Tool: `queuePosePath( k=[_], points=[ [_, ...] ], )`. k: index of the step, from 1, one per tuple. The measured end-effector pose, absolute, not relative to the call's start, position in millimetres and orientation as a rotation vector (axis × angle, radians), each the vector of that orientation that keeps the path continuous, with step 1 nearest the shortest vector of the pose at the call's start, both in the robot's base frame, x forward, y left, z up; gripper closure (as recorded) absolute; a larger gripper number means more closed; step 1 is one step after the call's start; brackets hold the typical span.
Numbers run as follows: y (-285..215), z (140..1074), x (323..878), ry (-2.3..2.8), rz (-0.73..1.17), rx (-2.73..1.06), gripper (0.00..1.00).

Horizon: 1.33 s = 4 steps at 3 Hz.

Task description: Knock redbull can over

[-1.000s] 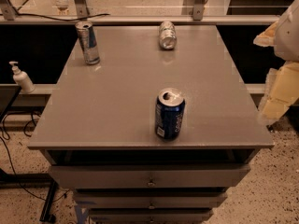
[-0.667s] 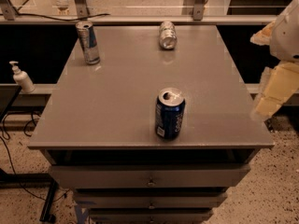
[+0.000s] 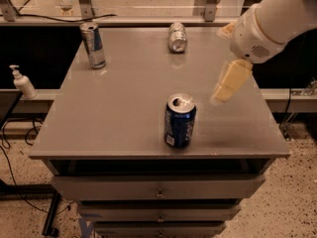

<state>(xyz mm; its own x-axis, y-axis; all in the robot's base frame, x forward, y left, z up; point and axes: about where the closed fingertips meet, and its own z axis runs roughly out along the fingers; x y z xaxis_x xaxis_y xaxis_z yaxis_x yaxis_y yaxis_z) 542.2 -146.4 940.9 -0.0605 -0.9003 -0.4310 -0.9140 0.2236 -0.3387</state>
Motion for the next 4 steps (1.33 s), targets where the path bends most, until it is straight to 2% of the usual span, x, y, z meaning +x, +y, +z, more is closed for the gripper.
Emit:
queuePosePath(
  k=[2,4],
  points=[
    [-32,912,644,1.738,0.255,-1.616,0.0],
    [95,907,692,1.593,0.631,-1.439,0.0]
  ],
)
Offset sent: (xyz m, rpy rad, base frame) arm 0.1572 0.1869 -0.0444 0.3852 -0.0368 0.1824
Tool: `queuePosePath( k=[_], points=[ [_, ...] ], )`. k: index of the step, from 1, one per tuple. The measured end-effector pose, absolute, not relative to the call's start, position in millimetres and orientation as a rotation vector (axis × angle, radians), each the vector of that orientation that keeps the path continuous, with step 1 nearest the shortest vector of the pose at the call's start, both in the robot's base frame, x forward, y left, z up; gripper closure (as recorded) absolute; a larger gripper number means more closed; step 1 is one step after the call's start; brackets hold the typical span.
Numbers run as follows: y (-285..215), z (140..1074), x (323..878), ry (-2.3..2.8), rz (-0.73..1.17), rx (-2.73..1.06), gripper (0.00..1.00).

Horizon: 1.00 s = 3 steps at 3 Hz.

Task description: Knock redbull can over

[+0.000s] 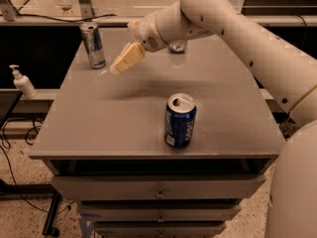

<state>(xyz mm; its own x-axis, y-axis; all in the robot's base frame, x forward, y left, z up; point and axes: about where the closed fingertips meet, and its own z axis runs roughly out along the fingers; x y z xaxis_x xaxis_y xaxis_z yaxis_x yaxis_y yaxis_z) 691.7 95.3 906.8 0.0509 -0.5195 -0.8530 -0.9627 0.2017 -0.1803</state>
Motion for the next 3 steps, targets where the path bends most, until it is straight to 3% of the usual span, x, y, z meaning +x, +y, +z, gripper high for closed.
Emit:
queuePosePath(
  k=[3],
  points=[
    [121,898,735,1.563,0.63,-1.363,0.0]
  ],
)
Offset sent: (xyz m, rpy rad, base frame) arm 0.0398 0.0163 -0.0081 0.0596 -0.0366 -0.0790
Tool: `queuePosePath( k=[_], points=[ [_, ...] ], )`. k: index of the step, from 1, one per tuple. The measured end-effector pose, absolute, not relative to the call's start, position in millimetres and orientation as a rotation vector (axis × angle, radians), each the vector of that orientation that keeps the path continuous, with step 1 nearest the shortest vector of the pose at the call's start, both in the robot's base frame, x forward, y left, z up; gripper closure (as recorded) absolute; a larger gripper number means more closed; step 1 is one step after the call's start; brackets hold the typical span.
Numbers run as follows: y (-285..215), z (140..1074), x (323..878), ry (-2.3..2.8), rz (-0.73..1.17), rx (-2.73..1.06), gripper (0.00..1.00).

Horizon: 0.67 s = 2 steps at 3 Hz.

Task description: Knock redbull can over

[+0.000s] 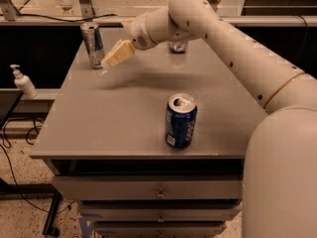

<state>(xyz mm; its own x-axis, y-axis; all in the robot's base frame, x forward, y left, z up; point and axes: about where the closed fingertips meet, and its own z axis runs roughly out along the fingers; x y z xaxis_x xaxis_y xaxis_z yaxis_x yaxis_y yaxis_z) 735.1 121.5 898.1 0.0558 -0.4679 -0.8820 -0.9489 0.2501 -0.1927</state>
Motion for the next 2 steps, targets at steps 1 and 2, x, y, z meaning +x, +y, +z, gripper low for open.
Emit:
queuePosePath(
  k=[1,2],
  points=[
    [153,898,756,1.521,0.692,-1.326,0.0],
    [196,903,754,1.476,0.826,-1.284,0.18]
  ],
)
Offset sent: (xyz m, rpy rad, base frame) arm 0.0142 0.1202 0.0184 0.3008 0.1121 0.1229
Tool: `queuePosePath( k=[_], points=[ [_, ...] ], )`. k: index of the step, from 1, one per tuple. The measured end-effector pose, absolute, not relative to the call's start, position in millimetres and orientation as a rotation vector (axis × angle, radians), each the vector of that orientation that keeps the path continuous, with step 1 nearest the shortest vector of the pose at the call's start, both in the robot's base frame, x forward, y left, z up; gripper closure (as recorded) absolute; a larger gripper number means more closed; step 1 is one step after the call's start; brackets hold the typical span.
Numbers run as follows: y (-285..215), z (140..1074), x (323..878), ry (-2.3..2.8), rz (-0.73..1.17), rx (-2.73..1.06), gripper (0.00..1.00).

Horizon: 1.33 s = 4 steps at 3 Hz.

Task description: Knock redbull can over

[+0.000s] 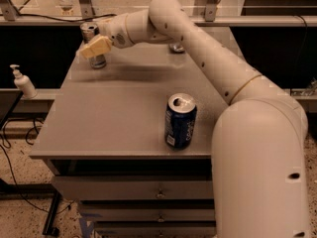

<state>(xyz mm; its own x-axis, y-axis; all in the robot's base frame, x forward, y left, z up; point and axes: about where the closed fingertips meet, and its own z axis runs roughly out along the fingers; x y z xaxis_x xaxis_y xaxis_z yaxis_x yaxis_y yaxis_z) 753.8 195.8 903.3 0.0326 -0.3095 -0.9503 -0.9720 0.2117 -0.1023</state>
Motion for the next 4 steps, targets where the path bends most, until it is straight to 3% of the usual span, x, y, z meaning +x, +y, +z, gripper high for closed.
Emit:
queuePosePath(
  k=[2,3,4],
  points=[
    [220,908,736,1.455,0.936,-1.227,0.64],
    [199,929,740,1.459,0.86,-1.249,0.88],
    [163,966,750,1.468,0.704,-1.336,1.0]
  ],
)
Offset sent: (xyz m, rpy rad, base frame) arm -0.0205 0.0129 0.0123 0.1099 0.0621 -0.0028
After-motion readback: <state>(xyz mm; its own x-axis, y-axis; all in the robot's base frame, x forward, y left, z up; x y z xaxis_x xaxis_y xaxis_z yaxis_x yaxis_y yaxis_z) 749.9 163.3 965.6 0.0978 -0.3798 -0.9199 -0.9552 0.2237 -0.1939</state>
